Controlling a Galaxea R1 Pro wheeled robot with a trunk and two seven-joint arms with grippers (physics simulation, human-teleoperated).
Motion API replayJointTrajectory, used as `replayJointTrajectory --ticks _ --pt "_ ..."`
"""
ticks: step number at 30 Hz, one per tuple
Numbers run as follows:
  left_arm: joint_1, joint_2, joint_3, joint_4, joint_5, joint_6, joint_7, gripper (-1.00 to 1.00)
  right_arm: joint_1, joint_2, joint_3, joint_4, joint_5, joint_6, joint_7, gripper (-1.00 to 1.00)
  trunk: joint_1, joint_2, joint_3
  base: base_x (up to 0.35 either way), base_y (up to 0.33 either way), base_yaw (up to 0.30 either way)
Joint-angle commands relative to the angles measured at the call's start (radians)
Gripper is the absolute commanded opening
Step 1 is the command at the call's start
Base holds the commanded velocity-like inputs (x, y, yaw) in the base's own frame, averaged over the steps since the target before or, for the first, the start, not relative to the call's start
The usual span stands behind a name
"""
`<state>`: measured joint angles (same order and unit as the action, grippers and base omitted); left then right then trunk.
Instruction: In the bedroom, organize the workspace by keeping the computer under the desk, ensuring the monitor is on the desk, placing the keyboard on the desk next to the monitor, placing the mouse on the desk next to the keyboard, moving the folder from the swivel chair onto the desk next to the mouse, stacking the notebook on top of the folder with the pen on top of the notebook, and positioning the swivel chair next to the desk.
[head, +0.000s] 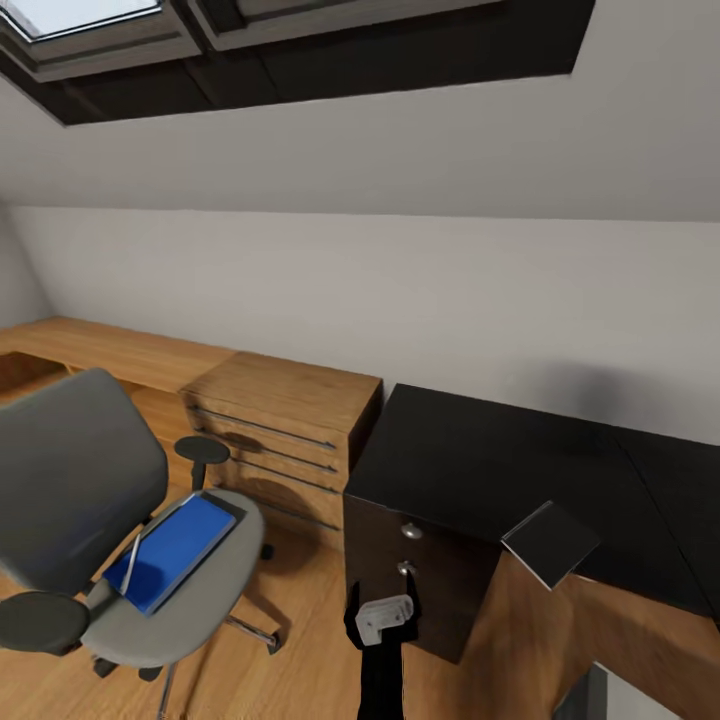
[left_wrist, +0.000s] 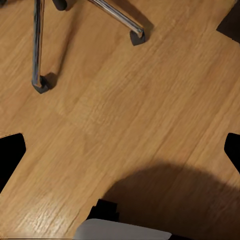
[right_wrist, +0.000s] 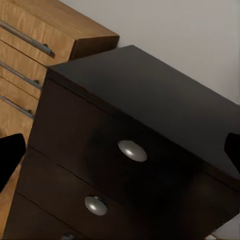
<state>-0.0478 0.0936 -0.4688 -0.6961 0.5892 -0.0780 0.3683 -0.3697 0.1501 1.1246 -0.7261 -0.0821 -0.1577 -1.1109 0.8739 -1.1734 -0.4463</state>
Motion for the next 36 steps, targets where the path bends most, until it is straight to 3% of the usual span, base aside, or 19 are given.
replayJointTrajectory --ticks 1,36 --pt "-0.001 0.001 -0.008 0.0 0.011 -0.006 0.008 1.0 -0.002 0.0 0.005 0.001 -0.009 -0.011 -0.004 1.0 0.0 -0.001 -0.001 0.0 0.0 0.275" --pt "-0.001 0.001 -0.008 0.0 0.011 -0.006 0.008 1.0 -0.002 0.0 0.004 0.008 -0.008 -0.02 -0.004 1.0 0.0 -0.001 -0.017 0.0 0.0 0.275"
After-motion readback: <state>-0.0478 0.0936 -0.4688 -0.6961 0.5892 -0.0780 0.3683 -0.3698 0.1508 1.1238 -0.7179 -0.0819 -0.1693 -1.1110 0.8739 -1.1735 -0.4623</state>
